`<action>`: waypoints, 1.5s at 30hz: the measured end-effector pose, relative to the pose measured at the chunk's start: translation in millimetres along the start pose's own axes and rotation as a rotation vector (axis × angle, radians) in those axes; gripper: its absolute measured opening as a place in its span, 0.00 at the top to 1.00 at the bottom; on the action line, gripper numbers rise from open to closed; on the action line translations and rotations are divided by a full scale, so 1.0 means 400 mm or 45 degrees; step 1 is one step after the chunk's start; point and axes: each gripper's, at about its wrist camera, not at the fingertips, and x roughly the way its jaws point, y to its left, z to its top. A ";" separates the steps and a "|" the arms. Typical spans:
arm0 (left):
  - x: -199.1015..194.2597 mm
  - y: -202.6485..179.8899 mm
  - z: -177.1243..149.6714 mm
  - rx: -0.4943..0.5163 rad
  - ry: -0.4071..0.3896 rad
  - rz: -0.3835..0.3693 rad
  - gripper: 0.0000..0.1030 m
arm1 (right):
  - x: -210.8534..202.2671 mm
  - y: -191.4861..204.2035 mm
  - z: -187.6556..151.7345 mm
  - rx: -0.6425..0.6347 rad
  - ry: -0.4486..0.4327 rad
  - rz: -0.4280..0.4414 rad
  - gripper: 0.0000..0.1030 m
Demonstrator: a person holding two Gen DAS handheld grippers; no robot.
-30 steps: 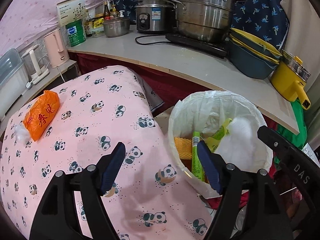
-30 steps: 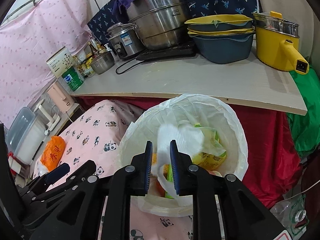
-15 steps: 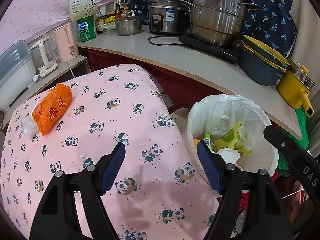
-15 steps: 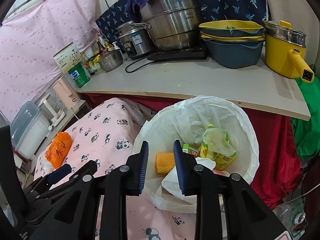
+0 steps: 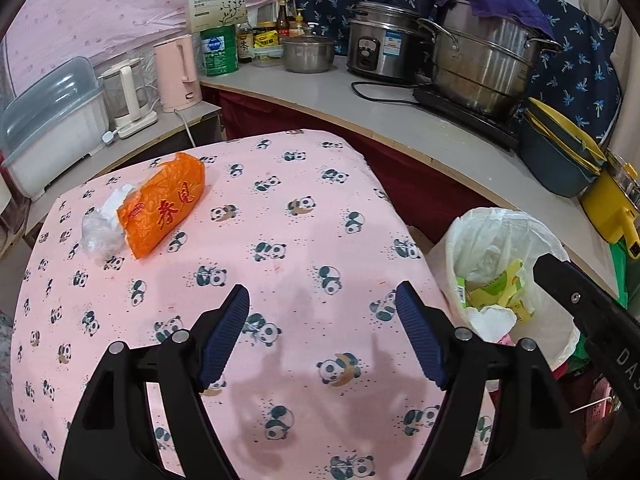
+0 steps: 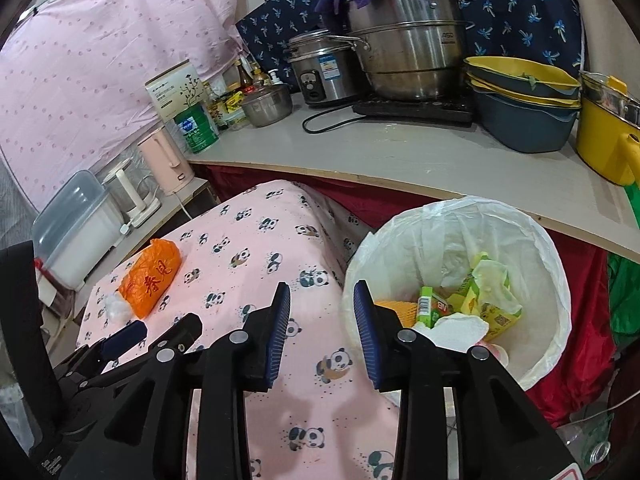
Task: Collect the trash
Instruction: 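Move both tools back over the plastic bag and orange bag, then grasp the clear plastic bag with left gripper while right gripper grasps orange bag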
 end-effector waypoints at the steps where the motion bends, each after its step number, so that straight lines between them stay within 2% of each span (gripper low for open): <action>1: -0.001 0.019 0.000 -0.009 -0.002 0.014 0.30 | 0.004 0.012 -0.001 -0.009 0.005 0.007 0.66; 13: -0.002 0.267 -0.004 -0.170 0.002 0.144 0.30 | 0.072 0.237 -0.032 -0.155 0.070 0.102 0.54; 25: 0.020 0.523 -0.013 -0.318 0.024 0.252 0.26 | 0.183 0.457 -0.081 -0.266 0.172 0.196 0.48; 28: 0.032 0.581 -0.011 -0.360 0.036 0.259 0.24 | 0.221 0.504 -0.090 -0.277 0.197 0.214 0.45; 31: 0.048 0.635 -0.001 -0.406 0.041 0.260 0.17 | 0.265 0.549 -0.092 -0.274 0.225 0.239 0.44; 38: 0.104 0.721 0.042 -0.458 0.062 0.226 0.14 | 0.366 0.638 -0.082 -0.243 0.271 0.286 0.42; 45: 0.187 0.763 0.072 -0.471 0.117 0.185 0.14 | 0.455 0.692 -0.040 -0.173 0.252 0.277 0.37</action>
